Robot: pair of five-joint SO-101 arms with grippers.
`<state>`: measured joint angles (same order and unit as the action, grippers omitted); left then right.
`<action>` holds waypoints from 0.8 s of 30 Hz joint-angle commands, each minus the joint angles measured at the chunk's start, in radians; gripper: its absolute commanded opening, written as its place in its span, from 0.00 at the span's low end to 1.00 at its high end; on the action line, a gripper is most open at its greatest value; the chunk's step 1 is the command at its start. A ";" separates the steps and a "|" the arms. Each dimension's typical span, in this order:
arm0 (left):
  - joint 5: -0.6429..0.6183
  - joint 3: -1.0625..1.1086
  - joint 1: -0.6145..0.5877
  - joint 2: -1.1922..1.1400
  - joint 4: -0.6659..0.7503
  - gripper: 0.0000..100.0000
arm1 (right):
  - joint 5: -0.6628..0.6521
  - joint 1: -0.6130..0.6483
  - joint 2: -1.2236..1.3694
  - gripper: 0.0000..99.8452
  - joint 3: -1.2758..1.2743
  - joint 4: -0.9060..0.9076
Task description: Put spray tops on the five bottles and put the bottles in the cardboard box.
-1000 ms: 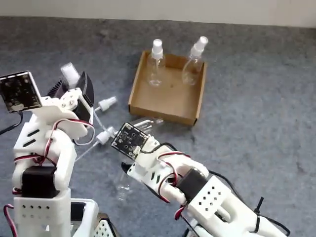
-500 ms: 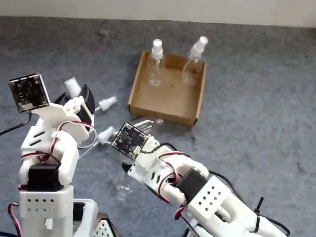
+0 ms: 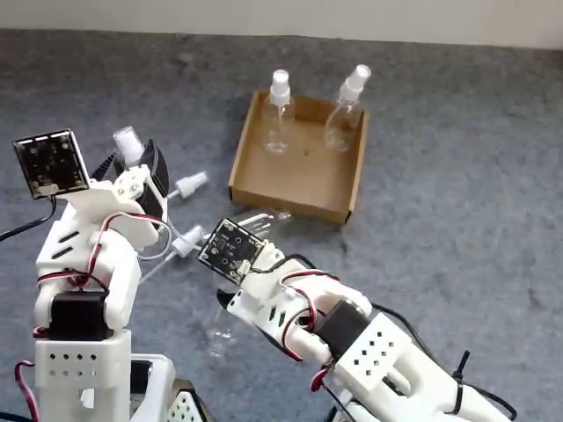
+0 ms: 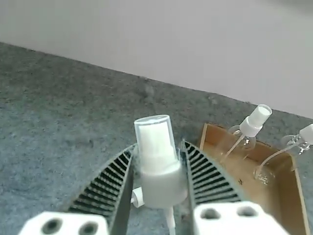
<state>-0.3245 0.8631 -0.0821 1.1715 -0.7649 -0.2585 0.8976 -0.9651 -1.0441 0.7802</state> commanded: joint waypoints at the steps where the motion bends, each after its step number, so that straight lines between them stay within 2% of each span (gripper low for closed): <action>1: 0.012 -0.045 0.016 0.010 0.023 0.00 | -0.009 0.010 -0.033 0.00 0.012 -0.021; 24: 0.014 -0.036 0.015 0.008 0.061 0.00 | -0.009 0.012 -0.033 0.00 0.007 -0.019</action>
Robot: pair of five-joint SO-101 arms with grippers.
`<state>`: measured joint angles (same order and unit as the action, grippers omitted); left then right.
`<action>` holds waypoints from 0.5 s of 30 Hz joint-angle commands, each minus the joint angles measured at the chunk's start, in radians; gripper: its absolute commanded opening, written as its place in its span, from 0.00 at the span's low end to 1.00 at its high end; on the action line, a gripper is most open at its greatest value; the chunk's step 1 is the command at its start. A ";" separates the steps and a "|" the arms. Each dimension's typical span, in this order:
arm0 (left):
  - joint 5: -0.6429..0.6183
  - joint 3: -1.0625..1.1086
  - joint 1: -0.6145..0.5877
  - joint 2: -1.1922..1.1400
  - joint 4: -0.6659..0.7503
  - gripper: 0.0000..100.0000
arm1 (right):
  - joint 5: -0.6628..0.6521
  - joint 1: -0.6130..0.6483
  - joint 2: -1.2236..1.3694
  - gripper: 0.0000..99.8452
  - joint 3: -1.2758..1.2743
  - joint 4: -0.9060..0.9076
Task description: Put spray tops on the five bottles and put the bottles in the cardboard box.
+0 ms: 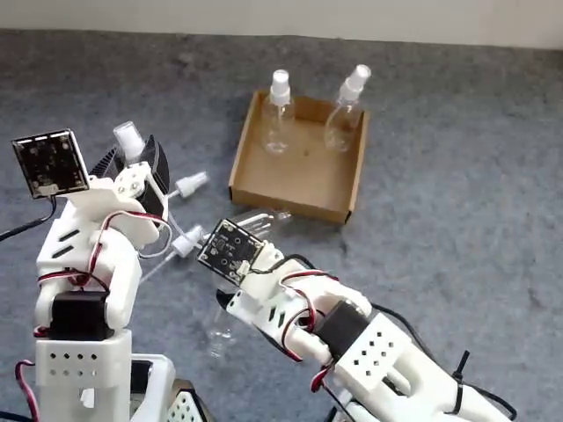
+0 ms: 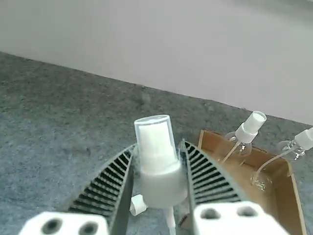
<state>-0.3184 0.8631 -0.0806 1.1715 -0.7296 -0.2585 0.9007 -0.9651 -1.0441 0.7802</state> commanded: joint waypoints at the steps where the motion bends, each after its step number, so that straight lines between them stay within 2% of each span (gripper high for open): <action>1: 0.008 -0.036 0.013 0.008 0.025 0.00 | -0.009 0.008 -0.033 0.00 0.007 -0.019; 15: 0.008 -0.036 0.012 0.002 0.046 0.00 | -0.009 0.008 -0.035 0.00 0.002 -0.018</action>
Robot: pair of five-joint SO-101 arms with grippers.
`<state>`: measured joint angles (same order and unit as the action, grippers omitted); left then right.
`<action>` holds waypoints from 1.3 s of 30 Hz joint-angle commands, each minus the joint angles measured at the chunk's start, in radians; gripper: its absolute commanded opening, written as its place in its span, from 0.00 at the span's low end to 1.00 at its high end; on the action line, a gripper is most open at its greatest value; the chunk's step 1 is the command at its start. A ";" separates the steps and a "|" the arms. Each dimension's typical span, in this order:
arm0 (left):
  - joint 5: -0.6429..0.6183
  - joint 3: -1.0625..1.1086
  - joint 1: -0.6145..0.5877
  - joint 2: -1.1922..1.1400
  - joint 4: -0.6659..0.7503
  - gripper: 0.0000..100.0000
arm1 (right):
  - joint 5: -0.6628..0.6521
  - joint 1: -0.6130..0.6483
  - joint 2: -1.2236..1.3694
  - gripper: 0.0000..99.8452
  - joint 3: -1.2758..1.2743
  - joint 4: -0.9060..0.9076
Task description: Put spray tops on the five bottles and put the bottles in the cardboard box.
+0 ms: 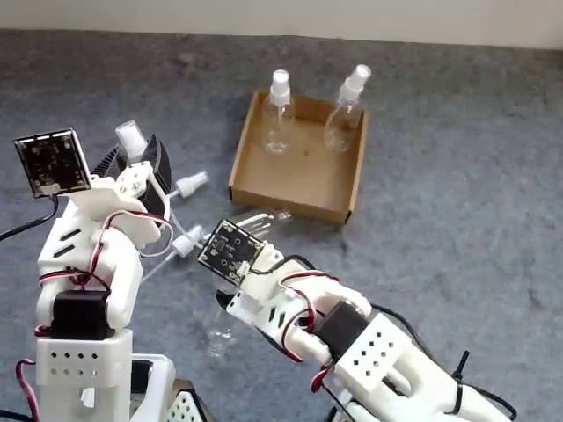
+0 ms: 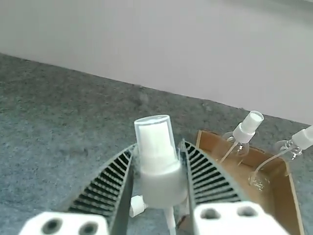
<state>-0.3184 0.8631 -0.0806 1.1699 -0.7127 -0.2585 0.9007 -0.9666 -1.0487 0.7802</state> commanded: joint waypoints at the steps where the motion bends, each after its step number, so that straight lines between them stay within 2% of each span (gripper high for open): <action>1: 0.008 -0.036 0.012 0.008 0.029 0.00 | -0.009 0.008 -0.033 0.00 0.007 -0.018; 5: -0.002 -0.035 0.028 0.010 0.015 0.00 | -0.009 0.008 -0.033 0.00 0.007 -0.019; 11: -0.002 -0.019 0.203 0.033 -0.120 0.00 | -0.009 0.004 -0.031 0.00 0.007 -0.019; 15: -0.002 0.047 0.252 0.127 -0.157 0.00 | -0.009 -0.021 -0.031 0.00 0.015 -0.019; 24: 0.005 0.248 0.266 0.338 -0.143 0.00 | -0.015 -0.137 -0.031 0.00 0.016 -0.027; 27: 0.005 0.288 0.292 0.337 -0.091 0.00 | -0.009 -0.108 -0.031 0.00 0.018 -0.099; 30: 0.005 0.320 0.302 0.337 -0.049 0.00 | -0.006 -0.058 -0.031 0.00 0.007 -0.245; 33: 0.005 0.340 0.300 0.343 -0.046 0.00 | 0.091 -0.073 -0.027 0.00 0.007 -0.354; 39: 0.005 0.360 0.306 0.338 -0.049 0.00 | 0.212 -0.131 -0.025 0.00 0.015 -0.398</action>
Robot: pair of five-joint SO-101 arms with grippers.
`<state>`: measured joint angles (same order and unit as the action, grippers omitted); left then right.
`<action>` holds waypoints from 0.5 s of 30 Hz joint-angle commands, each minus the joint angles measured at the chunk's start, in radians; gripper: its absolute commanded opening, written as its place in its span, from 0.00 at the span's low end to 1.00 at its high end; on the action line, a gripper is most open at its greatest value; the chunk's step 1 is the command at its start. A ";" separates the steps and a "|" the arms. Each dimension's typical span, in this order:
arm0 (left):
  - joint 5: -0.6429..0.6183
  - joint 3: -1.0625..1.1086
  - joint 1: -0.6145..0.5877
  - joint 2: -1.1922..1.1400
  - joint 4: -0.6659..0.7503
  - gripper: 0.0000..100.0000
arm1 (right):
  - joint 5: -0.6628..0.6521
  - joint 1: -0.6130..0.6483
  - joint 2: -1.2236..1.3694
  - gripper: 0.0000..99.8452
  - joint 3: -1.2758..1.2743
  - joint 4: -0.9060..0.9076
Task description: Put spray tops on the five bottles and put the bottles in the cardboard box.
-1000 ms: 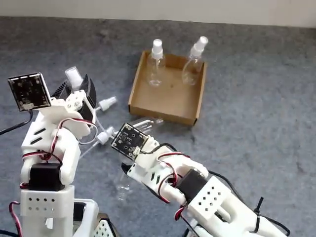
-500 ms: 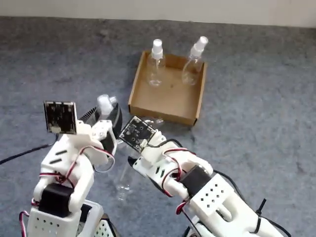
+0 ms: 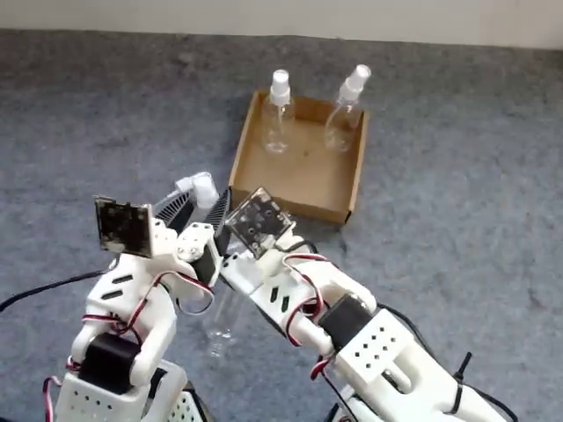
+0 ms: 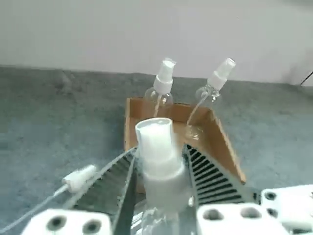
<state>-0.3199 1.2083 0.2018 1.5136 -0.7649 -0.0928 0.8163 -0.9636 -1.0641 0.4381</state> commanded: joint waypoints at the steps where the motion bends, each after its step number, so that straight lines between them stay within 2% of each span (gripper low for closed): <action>1: 0.006 0.030 0.024 0.001 0.006 0.00 | 0.060 -0.056 -0.033 0.00 0.030 -0.056; 8: 0.011 0.039 0.016 0.005 0.005 0.01 | 0.081 -0.084 -0.031 0.00 0.030 -0.056; 11: 0.084 0.008 0.016 0.005 0.003 0.09 | 0.081 -0.142 -0.025 0.00 0.031 -0.056; 15: 0.097 -0.028 -0.016 0.005 -0.023 0.18 | 0.078 -0.236 -0.022 0.00 0.085 -0.050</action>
<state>-0.2447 1.2144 0.2094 1.5167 -0.7679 -0.0253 0.6644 -0.9636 -1.0625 0.4242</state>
